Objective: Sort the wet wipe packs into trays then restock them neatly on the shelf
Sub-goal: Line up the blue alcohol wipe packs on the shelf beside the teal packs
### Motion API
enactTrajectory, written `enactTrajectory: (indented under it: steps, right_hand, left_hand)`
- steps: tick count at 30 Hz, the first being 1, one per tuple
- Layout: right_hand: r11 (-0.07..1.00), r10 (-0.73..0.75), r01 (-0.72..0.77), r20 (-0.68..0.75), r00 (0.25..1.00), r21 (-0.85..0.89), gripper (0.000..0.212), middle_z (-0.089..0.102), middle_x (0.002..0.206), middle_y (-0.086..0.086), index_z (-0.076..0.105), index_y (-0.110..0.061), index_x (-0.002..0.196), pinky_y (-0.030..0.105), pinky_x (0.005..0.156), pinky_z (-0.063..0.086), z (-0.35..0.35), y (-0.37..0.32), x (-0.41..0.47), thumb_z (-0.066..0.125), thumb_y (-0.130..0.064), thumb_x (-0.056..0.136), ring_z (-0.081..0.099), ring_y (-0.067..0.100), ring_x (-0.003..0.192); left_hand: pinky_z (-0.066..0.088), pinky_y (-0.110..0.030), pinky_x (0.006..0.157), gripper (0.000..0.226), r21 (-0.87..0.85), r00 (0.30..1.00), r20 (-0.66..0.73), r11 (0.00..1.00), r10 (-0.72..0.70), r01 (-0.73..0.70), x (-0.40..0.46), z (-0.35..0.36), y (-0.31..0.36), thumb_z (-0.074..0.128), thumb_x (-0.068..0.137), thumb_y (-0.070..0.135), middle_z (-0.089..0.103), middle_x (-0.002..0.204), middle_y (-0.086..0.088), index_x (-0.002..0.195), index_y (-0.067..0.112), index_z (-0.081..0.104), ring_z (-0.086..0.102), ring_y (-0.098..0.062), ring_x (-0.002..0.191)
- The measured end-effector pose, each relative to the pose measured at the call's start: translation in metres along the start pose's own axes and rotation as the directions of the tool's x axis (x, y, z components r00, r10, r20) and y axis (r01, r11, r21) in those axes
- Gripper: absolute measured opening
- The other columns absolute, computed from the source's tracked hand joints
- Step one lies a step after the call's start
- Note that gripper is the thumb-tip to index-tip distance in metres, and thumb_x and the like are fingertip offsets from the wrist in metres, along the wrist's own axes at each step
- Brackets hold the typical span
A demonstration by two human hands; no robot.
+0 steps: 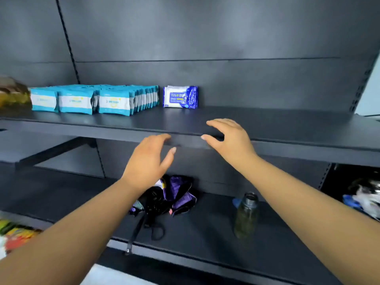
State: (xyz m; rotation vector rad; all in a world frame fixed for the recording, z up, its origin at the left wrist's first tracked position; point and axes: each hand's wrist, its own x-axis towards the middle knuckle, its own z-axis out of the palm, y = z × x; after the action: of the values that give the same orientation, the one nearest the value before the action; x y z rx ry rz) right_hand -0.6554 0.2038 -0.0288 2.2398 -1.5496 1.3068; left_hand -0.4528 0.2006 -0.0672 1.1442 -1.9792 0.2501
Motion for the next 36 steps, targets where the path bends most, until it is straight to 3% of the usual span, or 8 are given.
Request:
enactTrajectory:
  steps: [4,11,16,18,21,24,27,36]
  right_hand:
    - [0.999,-0.004,0.006,0.046,0.999,-0.037,0.038,0.067,0.111,0.008,0.067,-0.006,0.111,0.041,0.098,0.039,-0.016,0.026,-0.105,0.068,-0.029,0.08,0.056,0.029,0.114]
    - [0.948,0.312,-0.245,0.431,0.847,-0.204,0.042,0.064,0.119,0.008,0.061,-0.01,0.121,0.035,0.099,0.035,-0.003,0.084,-0.273,0.068,-0.027,0.083,0.05,0.026,0.118]
    - [0.92,0.383,-0.281,0.469,0.796,-0.275,0.033,0.071,0.068,0.007,0.073,-0.007,0.079,0.027,0.062,0.052,0.04,0.122,-0.39,0.075,-0.027,0.053,0.068,0.026,0.064]
    - [0.903,0.427,-0.31,0.533,0.73,-0.299,0.032,0.069,0.063,0.008,0.073,-0.006,0.076,0.028,0.058,0.052,0.062,0.136,-0.436,0.075,-0.027,0.052,0.066,0.026,0.059]
    - [0.864,0.501,-0.379,0.64,0.583,-0.332,0.036,0.068,0.064,0.014,0.072,-0.002,0.08,0.04,0.057,0.055,0.089,0.15,-0.503,0.085,-0.016,0.05,0.066,0.031,0.06]
    - [0.76,0.628,-0.498,0.667,0.401,-0.416,0.033,0.07,0.083,0.021,0.071,-0.001,0.097,0.038,0.073,0.051,0.118,0.168,-0.555,0.079,-0.015,0.068,0.066,0.035,0.081]
    - [0.702,0.681,-0.482,0.693,0.237,-0.525,0.041,0.065,0.112,0.015,0.06,-0.009,0.122,0.035,0.09,0.044,0.15,0.187,-0.592,0.063,-0.029,0.085,0.057,0.03,0.108]
    - [0.714,0.592,-0.513,0.802,0.079,-0.476,0.063,0.043,0.142,0.013,0.038,-0.009,0.139,0.032,0.103,0.035,0.237,0.237,-0.643,0.065,-0.026,0.086,0.044,0.026,0.127]
  left_hand:
    - [0.036,-0.03,0.087,0.051,0.002,0.986,0.169,1.0,-0.006,0.006,-0.076,0.021,0.052,0.039,0.085,0.04,0.064,0.101,-0.015,0.106,0.0,0.062,0.057,-0.032,0.097]
    - [0.041,-0.037,0.084,0.046,0.028,0.906,0.418,0.998,-0.068,0.062,-0.215,0.096,0.088,0.044,0.083,0.036,0.065,0.094,-0.019,0.1,-0.002,0.064,0.062,-0.035,0.089]
    - [0.054,-0.046,0.071,0.048,-0.032,0.719,0.69,0.988,-0.085,0.148,-0.326,0.151,0.106,0.038,0.087,0.037,0.067,0.09,-0.019,0.098,-0.001,0.066,0.065,-0.037,0.081]
    - [0.054,-0.045,0.065,0.048,-0.02,0.65,0.756,0.991,-0.074,0.136,-0.37,0.173,0.107,0.033,0.092,0.037,0.065,0.086,-0.018,0.096,0.0,0.065,0.065,-0.035,0.076]
    - [0.052,-0.049,0.07,0.034,0.058,0.58,0.797,0.978,-0.167,0.201,-0.424,0.206,0.103,0.06,0.085,0.027,0.067,0.094,-0.022,0.102,-0.003,0.063,0.066,-0.039,0.084]
    - [0.026,-0.044,0.108,0.061,0.252,0.338,0.858,0.89,-0.387,0.38,-0.474,0.248,0.089,0.052,0.092,0.034,0.038,0.143,-0.022,0.139,-0.001,0.034,0.036,-0.035,0.133]
    - [0.011,-0.038,0.115,0.073,0.383,0.131,0.846,0.761,-0.516,0.524,-0.517,0.282,0.075,0.034,0.095,0.047,0.005,0.156,-0.012,0.148,0.008,0.004,0.007,-0.026,0.144]
    - [0.018,-0.051,0.112,0.102,0.398,-0.053,0.812,0.486,-0.581,0.778,-0.577,0.341,0.09,0.055,0.083,0.054,-0.006,0.156,-0.015,0.146,0.018,-0.016,0.006,-0.038,0.141]
